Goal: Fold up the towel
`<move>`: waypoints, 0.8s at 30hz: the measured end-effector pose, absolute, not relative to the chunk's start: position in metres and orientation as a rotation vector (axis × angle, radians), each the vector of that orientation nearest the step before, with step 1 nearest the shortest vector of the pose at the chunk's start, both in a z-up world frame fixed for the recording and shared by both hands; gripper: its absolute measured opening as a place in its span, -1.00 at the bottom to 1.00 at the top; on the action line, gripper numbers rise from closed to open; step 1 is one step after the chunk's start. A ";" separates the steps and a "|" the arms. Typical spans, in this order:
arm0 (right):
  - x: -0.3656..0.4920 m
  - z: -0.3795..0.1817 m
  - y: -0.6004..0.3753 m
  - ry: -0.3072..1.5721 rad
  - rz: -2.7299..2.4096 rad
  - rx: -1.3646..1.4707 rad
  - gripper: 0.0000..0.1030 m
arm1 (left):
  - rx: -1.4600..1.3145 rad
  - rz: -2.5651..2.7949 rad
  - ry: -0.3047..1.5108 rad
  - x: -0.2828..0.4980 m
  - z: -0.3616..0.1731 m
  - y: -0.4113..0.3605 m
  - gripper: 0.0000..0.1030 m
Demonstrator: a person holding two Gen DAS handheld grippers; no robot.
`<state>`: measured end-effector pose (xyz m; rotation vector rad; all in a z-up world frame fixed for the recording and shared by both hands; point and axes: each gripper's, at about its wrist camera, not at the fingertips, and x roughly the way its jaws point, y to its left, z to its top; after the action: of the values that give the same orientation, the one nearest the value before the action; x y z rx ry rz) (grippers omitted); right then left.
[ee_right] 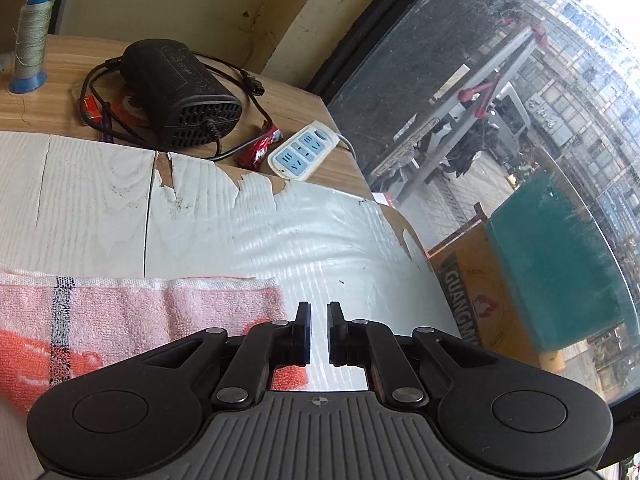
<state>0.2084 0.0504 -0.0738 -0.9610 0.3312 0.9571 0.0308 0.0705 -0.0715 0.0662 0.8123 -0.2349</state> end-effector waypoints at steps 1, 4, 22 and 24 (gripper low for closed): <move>0.210 -0.071 0.047 0.332 0.957 -0.953 -0.88 | 0.070 -0.235 0.813 0.030 -0.071 0.070 -0.09; 0.207 -0.067 0.032 0.398 1.036 -0.952 -0.88 | 0.076 -0.234 0.818 0.031 -0.071 0.068 -0.01; 0.216 -0.094 -0.033 0.614 0.897 -0.770 -0.87 | 0.112 -0.169 0.852 0.042 -0.078 0.051 0.34; 0.217 -0.093 -0.033 0.640 0.885 -0.761 -0.87 | 0.114 -0.166 0.854 0.042 -0.078 0.049 0.34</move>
<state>0.2171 -0.0335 -0.0928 -0.7611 0.6397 0.8847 0.0417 0.0494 -0.0778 0.1136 0.8544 -0.1660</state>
